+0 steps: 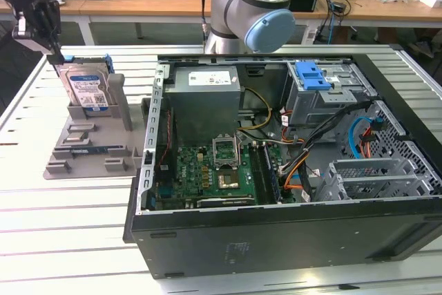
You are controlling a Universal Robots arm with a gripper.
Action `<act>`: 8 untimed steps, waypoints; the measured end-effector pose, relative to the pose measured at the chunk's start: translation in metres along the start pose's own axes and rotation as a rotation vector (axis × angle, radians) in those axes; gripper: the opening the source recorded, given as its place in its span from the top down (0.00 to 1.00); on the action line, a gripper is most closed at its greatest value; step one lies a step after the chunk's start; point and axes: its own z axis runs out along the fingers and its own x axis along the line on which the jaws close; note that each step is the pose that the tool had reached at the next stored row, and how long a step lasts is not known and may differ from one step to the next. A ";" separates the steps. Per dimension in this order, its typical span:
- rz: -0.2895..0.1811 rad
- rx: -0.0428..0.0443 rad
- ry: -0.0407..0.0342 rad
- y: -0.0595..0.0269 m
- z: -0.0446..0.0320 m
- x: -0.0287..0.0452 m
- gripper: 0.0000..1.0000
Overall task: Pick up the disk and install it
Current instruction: 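Pick up the disk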
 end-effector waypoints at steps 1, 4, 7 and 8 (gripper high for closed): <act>0.004 0.0001 -0.0001 -0.0003 0.0001 -0.0008 0.89; 0.007 0.0001 -0.0002 -0.0007 0.0000 -0.0014 0.89; 0.007 0.0001 -0.0002 -0.0007 0.0000 -0.0014 0.89; 0.007 0.0001 -0.0002 -0.0007 0.0000 -0.0014 0.89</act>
